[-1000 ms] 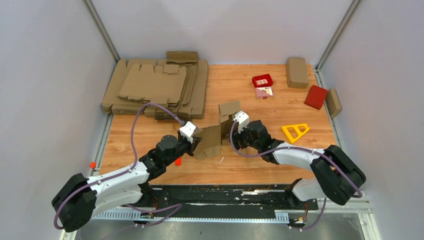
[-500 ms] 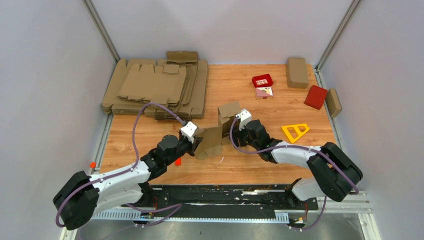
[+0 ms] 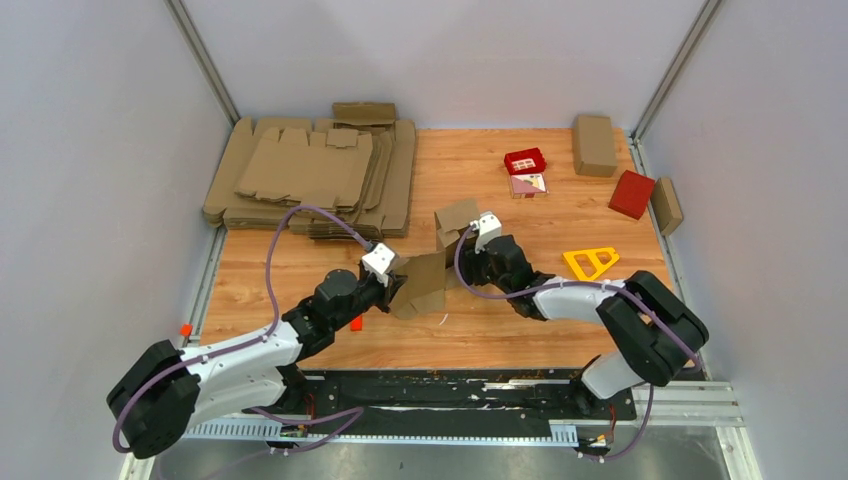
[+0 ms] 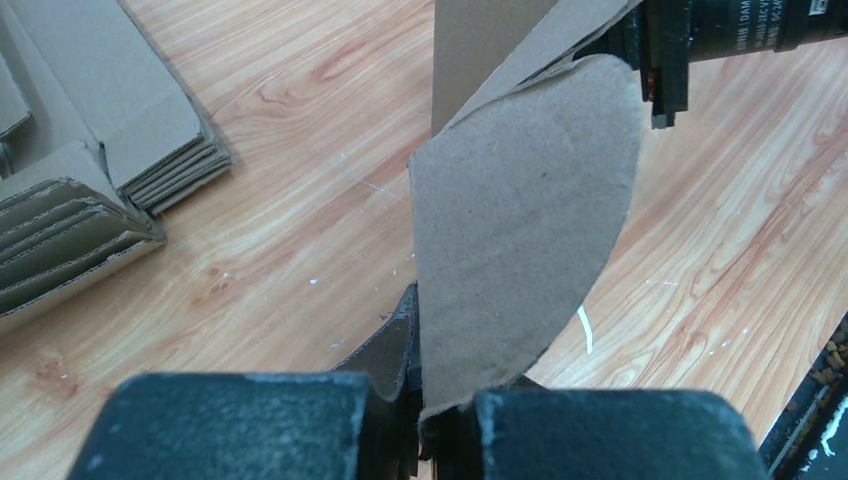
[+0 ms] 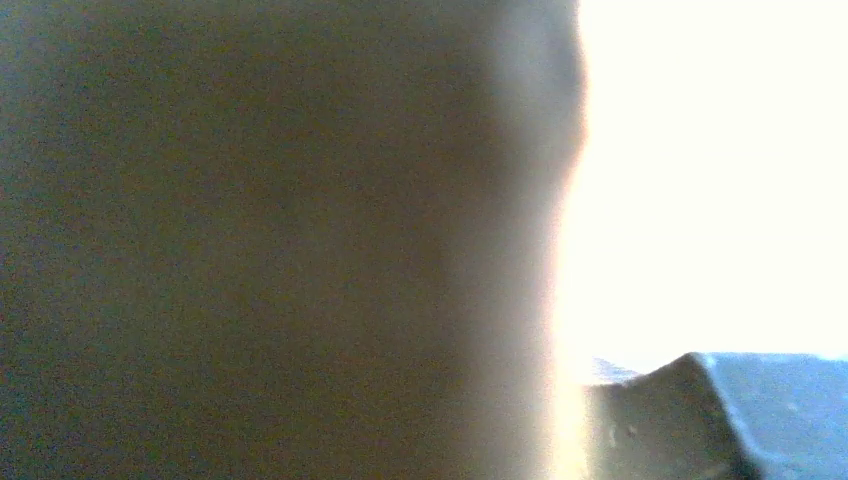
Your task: Fold the paper box
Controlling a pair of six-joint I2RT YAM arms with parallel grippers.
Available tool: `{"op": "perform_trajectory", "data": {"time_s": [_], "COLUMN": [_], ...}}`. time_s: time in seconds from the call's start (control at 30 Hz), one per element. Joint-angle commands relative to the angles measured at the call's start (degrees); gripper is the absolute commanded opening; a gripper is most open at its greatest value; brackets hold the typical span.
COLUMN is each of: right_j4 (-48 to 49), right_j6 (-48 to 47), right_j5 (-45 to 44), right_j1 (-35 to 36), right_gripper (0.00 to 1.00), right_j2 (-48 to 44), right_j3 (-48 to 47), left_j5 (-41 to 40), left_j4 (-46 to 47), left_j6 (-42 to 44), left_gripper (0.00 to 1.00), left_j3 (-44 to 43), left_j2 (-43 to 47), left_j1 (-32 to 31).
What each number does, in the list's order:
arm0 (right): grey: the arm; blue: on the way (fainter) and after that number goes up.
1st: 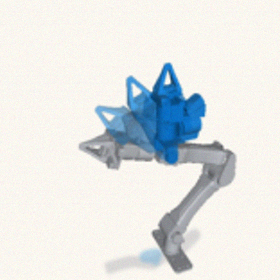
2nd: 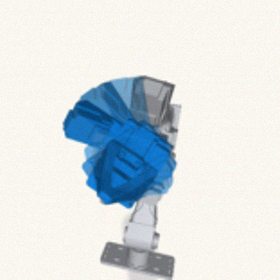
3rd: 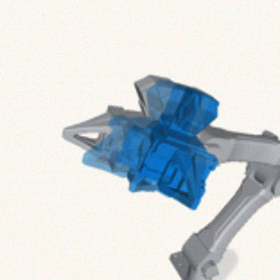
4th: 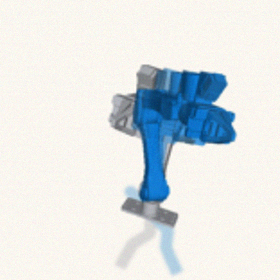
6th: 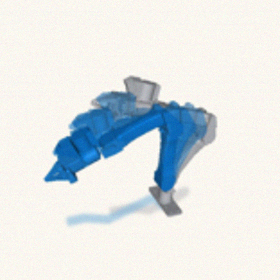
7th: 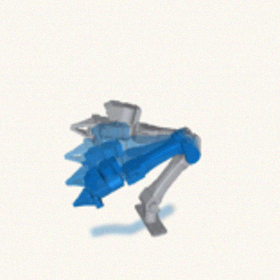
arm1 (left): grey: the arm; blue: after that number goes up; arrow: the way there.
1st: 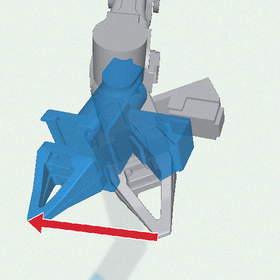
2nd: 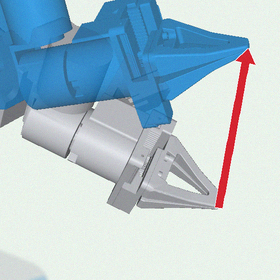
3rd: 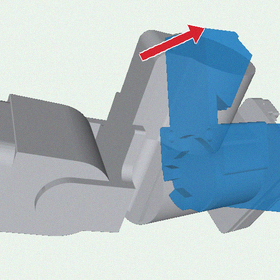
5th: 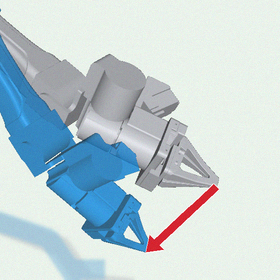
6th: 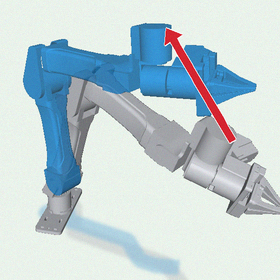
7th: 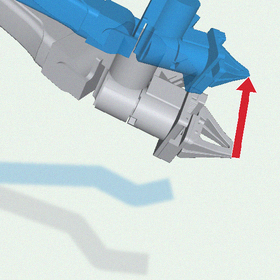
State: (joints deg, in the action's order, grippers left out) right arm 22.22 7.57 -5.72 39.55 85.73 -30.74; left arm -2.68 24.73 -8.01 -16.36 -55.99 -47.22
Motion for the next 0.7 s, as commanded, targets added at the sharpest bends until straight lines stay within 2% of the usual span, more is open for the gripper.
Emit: {"op": "perform_trajectory", "data": {"time_s": [0.0,0.37,0.67], "right_j4": [0.7,3.4,9.0], "right_j6": [3.4,7.5,7.5], "right_j5": [-2.7,-7.0,-15.3], "right_j1": [-0.3,0.4,6.5], "right_gripper": [0.53,0.54,0.54], "right_j2": [3.2,10.8,12.0], "right_j3": [-1.5,-0.7,4.7], "left_j5": [1.4,1.4,1.5], "left_j4": [-3.0,-3.0,-3.2], "left_j6": [0.4,0.0,-0.4], "left_gripper": [0.05,0.05,0.05], "left_j3": [-0.9,-0.8,-0.6], "left_j2": [-1.3,-1.4,-0.8], "left_j1": [-0.3,-0.3,-0.3]}}
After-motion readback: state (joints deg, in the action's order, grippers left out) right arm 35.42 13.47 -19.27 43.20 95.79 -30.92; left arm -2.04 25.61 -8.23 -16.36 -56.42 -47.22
